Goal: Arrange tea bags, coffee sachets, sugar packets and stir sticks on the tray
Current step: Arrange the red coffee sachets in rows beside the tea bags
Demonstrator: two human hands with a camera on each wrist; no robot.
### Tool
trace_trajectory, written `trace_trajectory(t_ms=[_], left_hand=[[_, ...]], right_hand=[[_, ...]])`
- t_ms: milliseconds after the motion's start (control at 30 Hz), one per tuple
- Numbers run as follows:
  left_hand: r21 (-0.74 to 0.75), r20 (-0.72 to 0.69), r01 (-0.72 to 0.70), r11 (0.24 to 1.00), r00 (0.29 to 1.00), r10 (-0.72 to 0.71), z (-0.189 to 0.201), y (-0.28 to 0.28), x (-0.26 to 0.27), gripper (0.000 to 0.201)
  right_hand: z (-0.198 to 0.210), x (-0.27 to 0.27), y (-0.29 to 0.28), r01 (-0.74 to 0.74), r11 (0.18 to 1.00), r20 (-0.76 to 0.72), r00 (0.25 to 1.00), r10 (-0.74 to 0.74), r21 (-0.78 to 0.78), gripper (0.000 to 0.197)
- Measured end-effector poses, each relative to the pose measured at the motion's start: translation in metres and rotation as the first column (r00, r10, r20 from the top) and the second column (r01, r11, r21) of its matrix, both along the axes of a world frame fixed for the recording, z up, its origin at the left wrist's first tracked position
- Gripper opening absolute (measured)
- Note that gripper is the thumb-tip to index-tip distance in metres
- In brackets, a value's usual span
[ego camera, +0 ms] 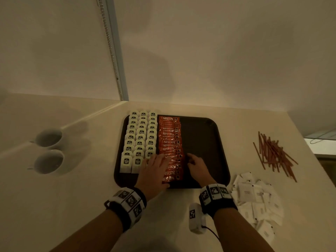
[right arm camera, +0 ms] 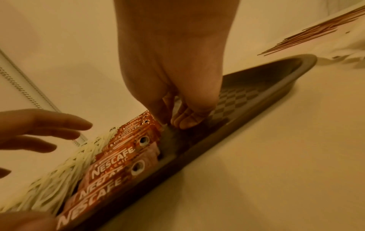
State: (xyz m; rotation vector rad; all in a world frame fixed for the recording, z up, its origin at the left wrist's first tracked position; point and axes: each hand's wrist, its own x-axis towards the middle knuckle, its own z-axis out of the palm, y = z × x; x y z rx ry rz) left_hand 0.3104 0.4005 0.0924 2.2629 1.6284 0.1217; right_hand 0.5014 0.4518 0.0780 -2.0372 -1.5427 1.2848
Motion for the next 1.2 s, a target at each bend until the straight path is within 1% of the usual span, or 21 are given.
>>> trace_trajectory(t_ms=[67,100,167,233,333,433,567,700,867,967,1067,1200], left_hand=[[0.033,-0.051,-0.003,0.999,0.999,0.005,-0.009,0.000,0.003,0.101],[0.034,-0.039,-0.007,0.999,0.999,0.009,-0.014,0.000,0.003,0.100],[0.053,0.018,-0.045,0.998,0.999,0.044,-0.018,-0.001,0.003,0.089],[0.056,0.028,-0.090,0.994,0.996,0.089,-0.023,-0.002,0.002,0.082],[0.068,-0.006,-0.066,0.996,0.998,0.066,-0.025,-0.001,-0.002,0.084],[0.130,-0.015,-0.075,0.989,0.997,0.078,-0.032,0.000,-0.003,0.085],[0.204,-0.011,-0.085,0.975,0.996,0.089,-0.031,0.000,-0.003,0.084],[0.212,-0.012,-0.105,0.972,0.994,0.110,-0.032,0.001,-0.003,0.082],[0.187,-0.009,-0.107,0.977,0.994,0.110,-0.032,0.002,-0.002,0.084],[0.159,-0.004,-0.109,0.981,0.994,0.111,-0.030,0.006,0.000,0.088],[0.149,-0.029,-0.080,0.986,0.996,0.085,-0.028,0.008,0.004,0.090],[0.151,-0.022,-0.081,0.985,0.996,0.085,-0.027,0.008,0.006,0.089]], right_hand=[[-0.003,0.001,-0.003,-0.025,1.000,-0.017,1.000,0.025,0.014,0.046],[-0.005,0.001,-0.003,-0.028,0.999,-0.027,0.999,0.028,0.021,0.046],[-0.006,0.001,-0.005,-0.022,1.000,-0.039,0.999,0.023,0.015,0.047],[-0.009,0.001,-0.006,-0.017,1.000,-0.043,0.999,0.018,0.016,0.047],[-0.010,-0.001,-0.006,-0.033,0.999,-0.046,0.998,0.034,0.020,0.048],[-0.013,-0.003,-0.006,-0.035,0.999,-0.048,0.998,0.036,0.013,0.047],[-0.015,-0.005,-0.007,-0.038,0.999,-0.042,0.998,0.039,0.021,0.046],[-0.017,-0.006,-0.007,-0.052,0.998,-0.021,0.998,0.053,0.017,0.045],[-0.012,-0.007,0.002,0.002,1.000,-0.051,0.999,-0.003,-0.012,0.049],[-0.009,-0.012,0.012,0.009,0.999,-0.014,1.000,-0.009,-0.035,0.049],[-0.007,-0.014,0.017,-0.020,0.999,0.054,0.998,0.022,-0.051,0.048],[-0.005,-0.014,0.016,-0.037,0.997,0.064,0.997,0.041,-0.062,0.047]])
